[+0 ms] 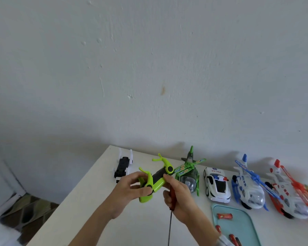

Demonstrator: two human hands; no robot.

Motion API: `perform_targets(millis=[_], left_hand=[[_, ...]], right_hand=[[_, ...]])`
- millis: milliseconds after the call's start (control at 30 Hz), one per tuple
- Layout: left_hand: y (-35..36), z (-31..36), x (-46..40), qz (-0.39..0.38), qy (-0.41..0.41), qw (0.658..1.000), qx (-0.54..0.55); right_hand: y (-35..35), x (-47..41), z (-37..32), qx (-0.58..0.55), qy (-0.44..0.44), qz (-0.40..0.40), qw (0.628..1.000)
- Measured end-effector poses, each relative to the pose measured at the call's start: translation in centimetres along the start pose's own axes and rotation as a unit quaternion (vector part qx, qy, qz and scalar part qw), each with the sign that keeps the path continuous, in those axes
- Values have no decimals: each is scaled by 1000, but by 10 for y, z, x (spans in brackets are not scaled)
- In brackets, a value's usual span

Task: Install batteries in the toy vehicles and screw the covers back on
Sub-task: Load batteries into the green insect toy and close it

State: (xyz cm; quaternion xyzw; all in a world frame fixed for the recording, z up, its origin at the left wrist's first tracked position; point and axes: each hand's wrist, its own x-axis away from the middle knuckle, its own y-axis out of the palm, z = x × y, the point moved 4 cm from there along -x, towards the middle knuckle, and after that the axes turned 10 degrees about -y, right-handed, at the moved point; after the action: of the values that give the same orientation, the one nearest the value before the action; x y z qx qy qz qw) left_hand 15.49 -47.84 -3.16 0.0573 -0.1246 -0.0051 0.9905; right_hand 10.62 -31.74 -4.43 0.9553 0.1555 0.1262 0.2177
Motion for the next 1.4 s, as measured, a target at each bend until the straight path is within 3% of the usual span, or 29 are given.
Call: perform_targets(millis=[67, 133, 167, 233, 300, 400, 667, 867, 1000, 1133, 1400], left_hand=[[-14, 6, -8, -1, 26, 998, -49], [-36, 11, -19, 114, 59, 991, -29], [-48, 9, -25, 223, 83, 971, -25], [-68, -2, -35, 429, 83, 888, -140], [-77, -28, -57, 478, 6, 842, -252], [-78, -57, -79, 465, -57, 839, -275], [-71, -52, -72, 469, 19, 873, -134], [-34, -47, -24, 375, -34, 926, -22], [-3, -62, 19, 350, -30, 936, 4], [44, -80, 50, 322, 24, 946, -8], [112, -108, 41, 257, 122, 945, -164]], right_hand=[[-3, -1, -4, -16, -2, 16, 1000], [-11, -2, -10, -13, -19, 48, 999], [-17, -3, -14, -6, -31, 64, 997], [-27, -4, -17, 9, -47, 86, 995], [-36, -3, -18, 22, -55, 99, 993], [-48, -2, -17, 42, -65, 106, 991], [-73, 24, -19, 59, -78, 140, 985], [-119, 74, -44, 67, -101, 197, 973], [-159, 110, -64, 86, -126, 245, 958], [-198, 141, -84, 133, -147, 271, 942], [-238, 174, -111, 271, -123, 269, 916]])
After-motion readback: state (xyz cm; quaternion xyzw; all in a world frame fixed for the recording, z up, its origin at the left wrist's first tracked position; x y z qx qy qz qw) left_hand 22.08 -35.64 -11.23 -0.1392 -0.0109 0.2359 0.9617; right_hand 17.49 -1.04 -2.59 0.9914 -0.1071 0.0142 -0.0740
